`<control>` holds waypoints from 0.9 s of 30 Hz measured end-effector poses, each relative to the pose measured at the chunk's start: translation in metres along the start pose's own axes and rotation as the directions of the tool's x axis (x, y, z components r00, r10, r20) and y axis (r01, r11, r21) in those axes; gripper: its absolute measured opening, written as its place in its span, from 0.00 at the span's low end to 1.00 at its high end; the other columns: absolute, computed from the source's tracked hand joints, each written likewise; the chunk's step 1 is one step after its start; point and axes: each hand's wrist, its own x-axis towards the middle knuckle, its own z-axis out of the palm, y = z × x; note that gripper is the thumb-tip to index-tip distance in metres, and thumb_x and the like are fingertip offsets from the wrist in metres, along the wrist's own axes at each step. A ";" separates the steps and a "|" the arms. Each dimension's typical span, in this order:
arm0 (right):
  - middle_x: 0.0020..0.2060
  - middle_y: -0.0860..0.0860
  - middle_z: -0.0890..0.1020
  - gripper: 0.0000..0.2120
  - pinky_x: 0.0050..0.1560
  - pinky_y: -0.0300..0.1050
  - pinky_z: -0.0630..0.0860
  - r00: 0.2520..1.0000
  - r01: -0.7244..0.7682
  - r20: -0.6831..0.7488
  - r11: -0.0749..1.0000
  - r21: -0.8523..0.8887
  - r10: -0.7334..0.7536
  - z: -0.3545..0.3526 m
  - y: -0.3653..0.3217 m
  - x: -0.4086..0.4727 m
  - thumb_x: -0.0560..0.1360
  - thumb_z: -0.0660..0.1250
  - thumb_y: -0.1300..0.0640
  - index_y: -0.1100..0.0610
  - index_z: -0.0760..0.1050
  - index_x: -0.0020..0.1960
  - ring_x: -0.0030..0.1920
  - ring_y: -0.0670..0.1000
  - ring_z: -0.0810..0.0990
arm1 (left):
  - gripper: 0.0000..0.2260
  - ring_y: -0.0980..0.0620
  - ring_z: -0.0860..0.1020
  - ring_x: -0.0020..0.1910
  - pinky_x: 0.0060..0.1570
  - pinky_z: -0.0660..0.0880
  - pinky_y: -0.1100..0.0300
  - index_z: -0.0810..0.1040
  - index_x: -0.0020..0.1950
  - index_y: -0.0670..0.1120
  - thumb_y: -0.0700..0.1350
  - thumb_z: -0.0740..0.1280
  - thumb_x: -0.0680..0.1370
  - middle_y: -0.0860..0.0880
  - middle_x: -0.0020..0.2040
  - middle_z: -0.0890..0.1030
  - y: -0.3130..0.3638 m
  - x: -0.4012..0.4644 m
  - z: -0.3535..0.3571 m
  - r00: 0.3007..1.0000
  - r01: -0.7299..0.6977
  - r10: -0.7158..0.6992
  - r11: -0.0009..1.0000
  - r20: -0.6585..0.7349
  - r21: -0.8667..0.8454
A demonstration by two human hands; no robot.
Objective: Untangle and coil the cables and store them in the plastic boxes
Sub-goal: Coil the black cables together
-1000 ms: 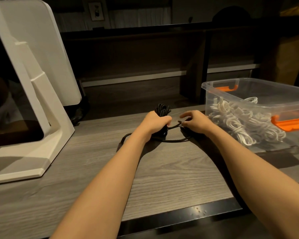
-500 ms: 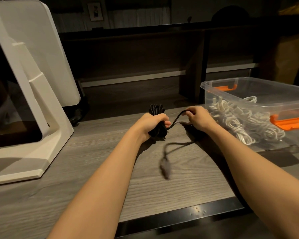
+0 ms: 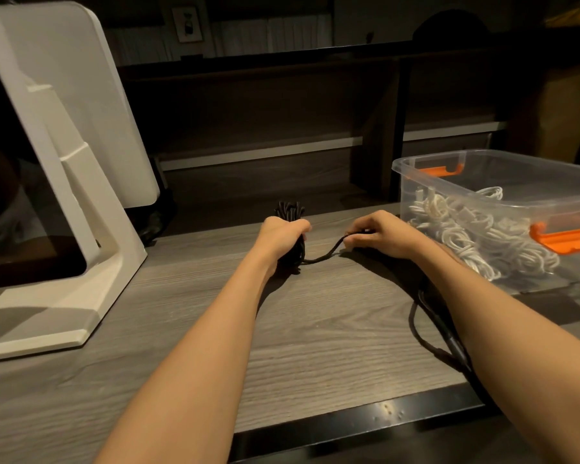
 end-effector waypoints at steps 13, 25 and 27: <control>0.28 0.50 0.69 0.16 0.32 0.27 0.65 0.984 0.121 0.068 0.892 0.435 -0.167 -0.002 -0.045 -0.010 0.80 0.60 0.57 0.62 0.76 0.37 0.28 0.39 0.68 | 0.40 0.50 0.84 0.43 0.46 0.76 0.59 0.81 0.50 0.41 0.76 0.54 0.69 0.47 0.38 0.85 0.003 -0.008 0.001 0.974 -0.077 0.019 0.965 0.227 0.249; 0.33 0.47 0.73 0.14 0.35 0.34 0.64 0.984 0.155 -0.006 0.839 0.522 -0.178 -0.004 -0.039 -0.008 0.77 0.61 0.51 0.53 0.76 0.35 0.35 0.42 0.68 | 0.19 0.50 0.83 0.41 0.49 0.78 0.56 0.71 0.58 0.51 0.60 0.65 0.73 0.45 0.43 0.84 0.007 -0.015 -0.002 0.855 -0.079 0.047 0.996 0.517 0.042; 0.31 0.44 0.72 0.14 0.36 0.34 0.63 0.982 0.152 0.011 0.827 0.541 -0.188 -0.004 -0.036 -0.009 0.80 0.60 0.51 0.54 0.75 0.38 0.33 0.41 0.67 | 0.11 0.51 0.82 0.39 0.46 0.78 0.57 0.75 0.56 0.46 0.44 0.70 0.76 0.47 0.40 0.84 0.006 -0.012 -0.002 0.850 -0.068 0.037 0.997 0.525 0.039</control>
